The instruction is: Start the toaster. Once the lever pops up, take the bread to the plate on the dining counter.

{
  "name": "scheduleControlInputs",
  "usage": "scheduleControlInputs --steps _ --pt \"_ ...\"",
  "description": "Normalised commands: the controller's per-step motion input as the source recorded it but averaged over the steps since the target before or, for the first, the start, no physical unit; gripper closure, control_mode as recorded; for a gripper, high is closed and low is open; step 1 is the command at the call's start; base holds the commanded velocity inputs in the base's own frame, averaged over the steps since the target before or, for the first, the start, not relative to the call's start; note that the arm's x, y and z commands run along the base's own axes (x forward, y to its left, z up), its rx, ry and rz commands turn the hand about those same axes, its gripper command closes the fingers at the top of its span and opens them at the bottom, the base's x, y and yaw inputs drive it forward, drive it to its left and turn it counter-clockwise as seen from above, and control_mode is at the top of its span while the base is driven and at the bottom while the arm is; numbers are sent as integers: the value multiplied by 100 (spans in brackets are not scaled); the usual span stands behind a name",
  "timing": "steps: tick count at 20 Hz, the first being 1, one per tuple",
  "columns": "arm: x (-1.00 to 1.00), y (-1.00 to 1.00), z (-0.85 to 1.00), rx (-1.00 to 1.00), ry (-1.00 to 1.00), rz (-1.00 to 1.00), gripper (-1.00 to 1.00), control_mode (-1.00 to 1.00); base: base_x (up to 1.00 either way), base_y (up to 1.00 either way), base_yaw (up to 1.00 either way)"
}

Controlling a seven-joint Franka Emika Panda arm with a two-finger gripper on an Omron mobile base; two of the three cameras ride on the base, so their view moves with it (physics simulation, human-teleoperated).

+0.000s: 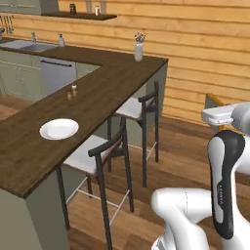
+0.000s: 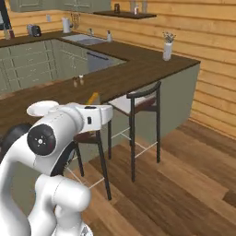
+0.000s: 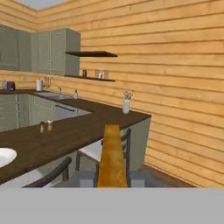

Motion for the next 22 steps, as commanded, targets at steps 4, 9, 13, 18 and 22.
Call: scheduleControlInputs --steps 4,9,13,18,22 --pt "0 0 0 0 0 0 100 100 13 -4 94" --pt "0 0 0 0 0 0 100 100 72 -10 80" --pt "0 0 0 0 0 0 100 100 78 -32 65" --pt "0 0 0 0 0 0 100 100 42 5 15" --pt "0 0 0 0 0 0 100 100 64 18 0"
